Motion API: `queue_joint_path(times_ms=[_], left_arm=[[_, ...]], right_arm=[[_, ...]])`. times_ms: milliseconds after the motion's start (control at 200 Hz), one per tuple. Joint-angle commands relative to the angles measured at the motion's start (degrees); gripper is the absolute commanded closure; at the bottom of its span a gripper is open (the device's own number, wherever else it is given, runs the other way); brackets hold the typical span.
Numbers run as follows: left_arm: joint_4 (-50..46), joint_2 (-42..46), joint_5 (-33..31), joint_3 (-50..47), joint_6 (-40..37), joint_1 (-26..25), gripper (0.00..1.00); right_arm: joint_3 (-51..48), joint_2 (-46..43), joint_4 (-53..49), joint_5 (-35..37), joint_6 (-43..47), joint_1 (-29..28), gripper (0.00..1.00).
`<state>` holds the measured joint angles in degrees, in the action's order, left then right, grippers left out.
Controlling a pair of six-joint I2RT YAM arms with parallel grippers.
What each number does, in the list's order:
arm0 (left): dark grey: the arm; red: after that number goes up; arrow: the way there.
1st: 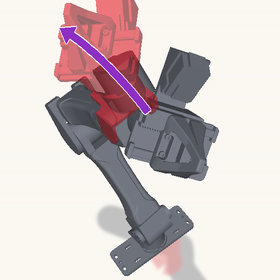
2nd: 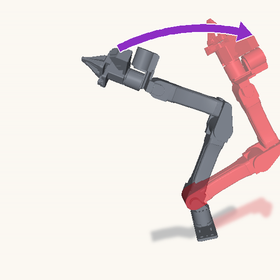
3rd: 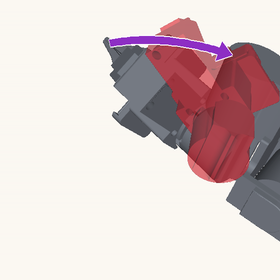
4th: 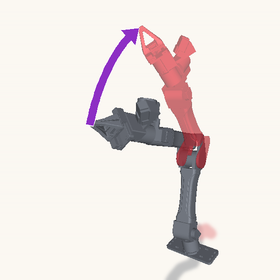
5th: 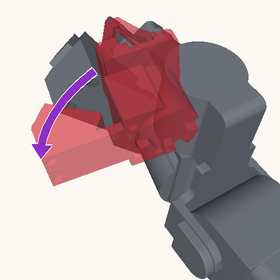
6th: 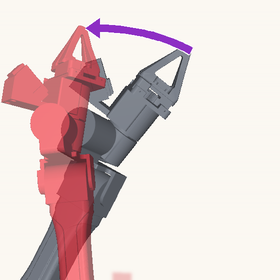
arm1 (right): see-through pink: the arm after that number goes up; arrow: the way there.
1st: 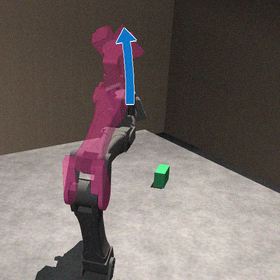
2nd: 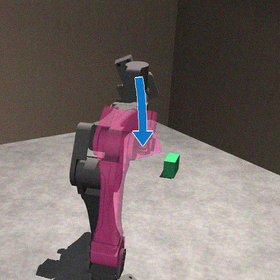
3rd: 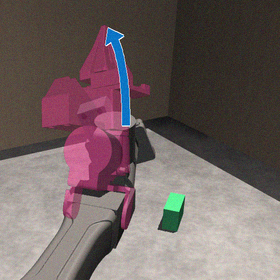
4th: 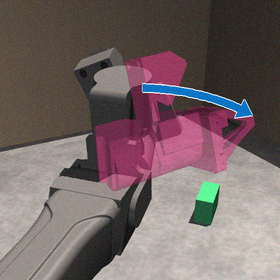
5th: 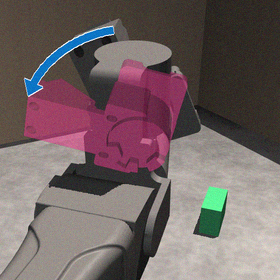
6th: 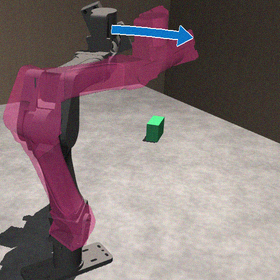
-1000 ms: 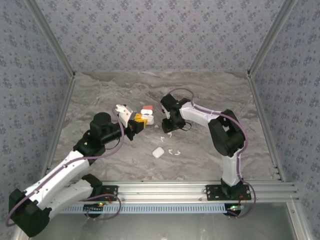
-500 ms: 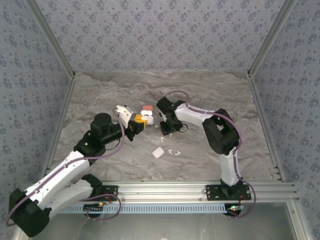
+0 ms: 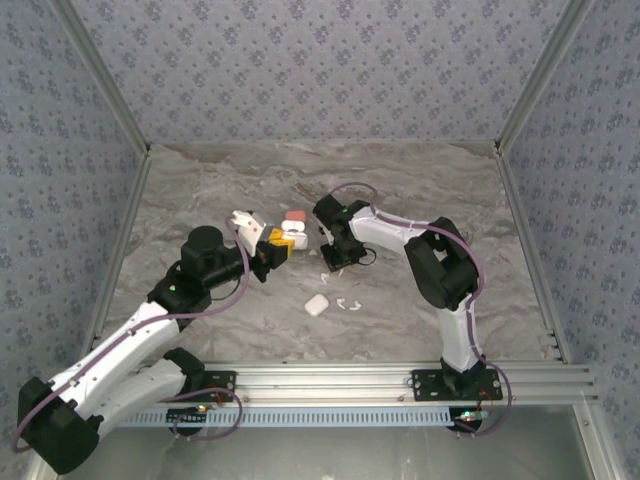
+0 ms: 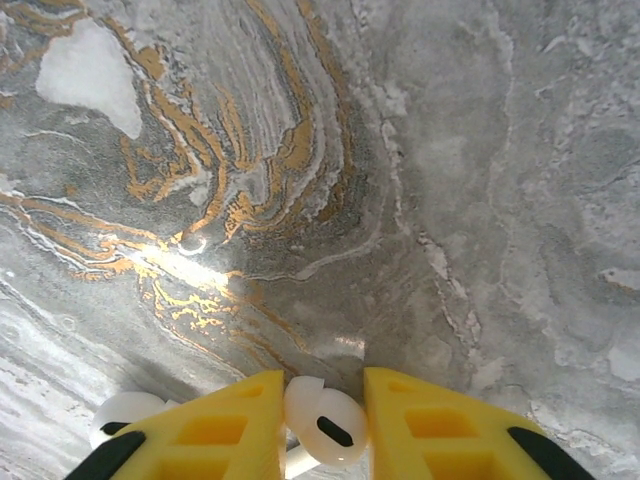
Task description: Insert wireless bluetooth earbuds into charging case
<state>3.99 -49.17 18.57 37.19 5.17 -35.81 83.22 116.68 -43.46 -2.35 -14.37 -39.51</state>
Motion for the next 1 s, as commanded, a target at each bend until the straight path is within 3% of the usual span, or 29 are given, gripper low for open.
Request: queue_joint_path(times_ms=[0,345,650,994], left_arm=[[0.4,1.1,-0.5,0.5,-0.1,-0.5,1.0],[4.6,-0.8,0.7,0.5,1.7,-0.5,0.99],[13.5,-8.3,5.7,2.1,5.5,-0.5,1.0],[19.4,-16.5,10.8,7.5,6.4,-2.4,1.0]], right_arm=[[0.8,-0.4,-1.8,-0.8,0.0,0.2,0.76],[-4.3,-14.9,4.7,-5.5,2.4,5.3,0.8],[-9.5,-34.3,13.2,-16.2,5.2,13.1,0.81],[-12.0,-47.8,21.5,-20.7,9.6,12.6,0.81]])
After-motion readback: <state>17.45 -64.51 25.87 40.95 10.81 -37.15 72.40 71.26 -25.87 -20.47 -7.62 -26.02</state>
